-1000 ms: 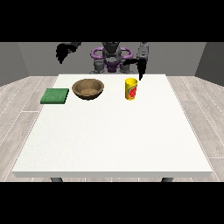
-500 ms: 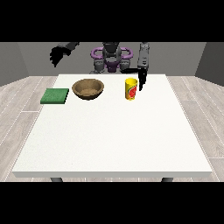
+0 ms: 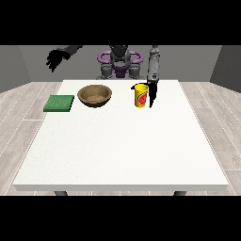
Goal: Pick the cup and pour the ball into the bowl, then pick the bowl and place it on the pad
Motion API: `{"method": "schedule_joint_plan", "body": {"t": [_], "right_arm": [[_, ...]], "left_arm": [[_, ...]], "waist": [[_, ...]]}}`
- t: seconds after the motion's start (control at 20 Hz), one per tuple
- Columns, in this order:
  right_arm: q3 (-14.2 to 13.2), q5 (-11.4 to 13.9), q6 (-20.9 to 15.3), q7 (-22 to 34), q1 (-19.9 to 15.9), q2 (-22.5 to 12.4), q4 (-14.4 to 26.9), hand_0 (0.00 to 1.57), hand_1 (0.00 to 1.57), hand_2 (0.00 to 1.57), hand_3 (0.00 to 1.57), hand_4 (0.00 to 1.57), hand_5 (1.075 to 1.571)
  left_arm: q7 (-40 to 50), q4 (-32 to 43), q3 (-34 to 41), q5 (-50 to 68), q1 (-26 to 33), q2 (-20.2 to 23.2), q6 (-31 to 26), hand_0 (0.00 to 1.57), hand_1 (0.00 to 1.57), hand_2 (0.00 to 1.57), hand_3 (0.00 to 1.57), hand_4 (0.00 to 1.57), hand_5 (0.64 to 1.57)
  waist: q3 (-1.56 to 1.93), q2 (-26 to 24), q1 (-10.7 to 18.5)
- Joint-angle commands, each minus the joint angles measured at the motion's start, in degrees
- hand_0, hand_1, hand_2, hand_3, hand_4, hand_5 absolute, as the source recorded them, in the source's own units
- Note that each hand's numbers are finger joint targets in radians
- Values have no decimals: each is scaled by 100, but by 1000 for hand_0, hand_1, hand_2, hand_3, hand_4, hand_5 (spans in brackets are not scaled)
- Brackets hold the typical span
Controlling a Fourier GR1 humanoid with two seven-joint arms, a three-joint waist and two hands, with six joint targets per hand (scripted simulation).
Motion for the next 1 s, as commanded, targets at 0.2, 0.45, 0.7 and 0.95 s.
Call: {"method": "schedule_joint_plan", "body": {"t": [0.2,0.45,0.7,0.95], "right_arm": [[-124,-429,371,288,-104,-326,-478,0,0,0,158,648,1569],[-505,-686,776,131,-40,-662,87,0,0,0,149,631,1565],[-741,-698,686,315,-162,-802,1073,0,0,0,311,642,1566],[-617,-647,711,296,-417,-782,1270,0,0,0,250,634,1562]], "left_arm": [[-922,1053,252,-443,-212,285,882,1252,1252,1571,1571,1328,1491],[-816,1130,78,-675,-412,-122,1608,1286,1286,1571,1571,1391,1447],[650,854,-722,-1549,-816,-85,2165,1269,1269,1571,1571,1413,1430],[1548,1257,-1642,-3082,-1469,-62,3431,1337,1337,1571,1571,1408,1525]], "waist": [[-5,427,-563],[2,152,-549],[15,-792,-19],[40,-753,-230]]}}
